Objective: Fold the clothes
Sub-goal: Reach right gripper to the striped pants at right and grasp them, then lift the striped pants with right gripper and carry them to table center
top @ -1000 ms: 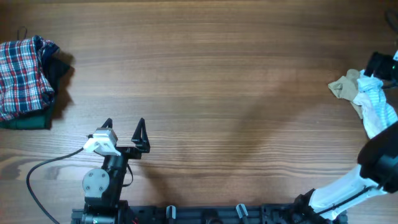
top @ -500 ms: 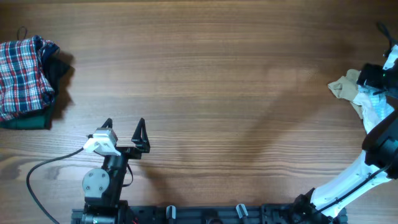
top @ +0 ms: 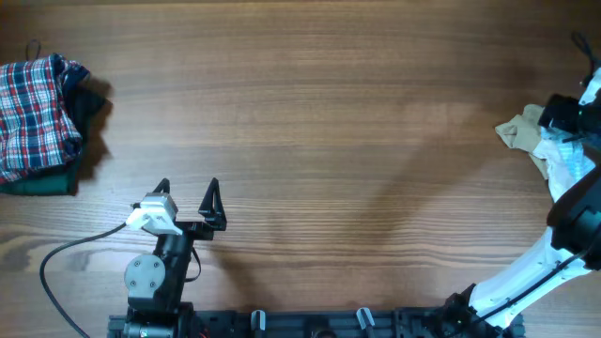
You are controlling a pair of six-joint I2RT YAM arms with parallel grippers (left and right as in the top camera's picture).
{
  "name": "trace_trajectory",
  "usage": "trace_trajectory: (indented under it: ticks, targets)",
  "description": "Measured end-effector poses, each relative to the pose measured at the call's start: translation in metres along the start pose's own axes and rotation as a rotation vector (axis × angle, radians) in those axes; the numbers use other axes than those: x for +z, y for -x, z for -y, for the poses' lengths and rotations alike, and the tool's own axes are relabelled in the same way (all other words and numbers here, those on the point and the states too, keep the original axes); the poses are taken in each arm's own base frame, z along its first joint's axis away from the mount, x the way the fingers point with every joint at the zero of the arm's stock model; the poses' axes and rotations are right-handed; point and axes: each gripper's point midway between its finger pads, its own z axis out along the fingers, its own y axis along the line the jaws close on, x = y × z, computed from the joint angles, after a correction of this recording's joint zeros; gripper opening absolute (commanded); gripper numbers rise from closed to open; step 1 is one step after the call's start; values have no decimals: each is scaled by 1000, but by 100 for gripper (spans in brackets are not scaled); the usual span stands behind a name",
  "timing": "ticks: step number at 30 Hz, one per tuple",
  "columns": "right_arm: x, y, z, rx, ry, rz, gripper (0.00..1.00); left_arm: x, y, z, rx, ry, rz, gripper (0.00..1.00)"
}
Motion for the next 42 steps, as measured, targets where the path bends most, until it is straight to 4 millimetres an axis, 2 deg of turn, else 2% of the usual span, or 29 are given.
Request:
trace_trajectory:
  ticks: [3,4,5,6,7,8,12,17,20,23,27,31,34,37,39,40,42]
  targets:
    - [0,-14,4,36,5,-54,73,0,0,0,0,0,0,100]
    - [0,-19,6,52,13,-72,61,0,0,0,0,0,0,100]
    - [0,-23,7,65,22,-86,42,0,0,0,0,0,0,100]
    - [-1,-28,9,78,33,-99,31,0,0,0,0,0,0,100]
    - [-1,-30,11,92,42,-106,15,0,0,0,0,0,0,100]
    - [-1,-32,13,103,49,-110,4,0,0,0,0,0,0,100]
    - [-2,-37,17,126,71,-124,4,0,0,0,0,0,0,100]
    - [-3,-38,11,128,104,-126,4,0,0,0,0,0,0,100]
    - [-12,-35,8,129,120,-111,4,0,0,0,0,0,0,100]
    - [-44,-16,11,121,107,-18,4,0,0,0,0,0,0,100]
    - [-116,16,16,103,73,178,4,0,0,0,0,0,0,100]
    - [-170,37,11,74,52,336,4,0,0,0,0,0,0,100]
    - [-212,54,-5,13,48,463,4,0,0,0,0,0,0,100]
    - [-261,68,-35,-105,48,611,4,0,0,0,0,0,0,100]
    - [-284,74,-50,-162,51,680,4,0,0,0,0,0,0,100]
    - [-305,75,-66,-223,55,738,4,0,0,0,0,0,0,100]
    - [-328,74,-91,-318,64,801,4,0,0,0,0,0,0,100]
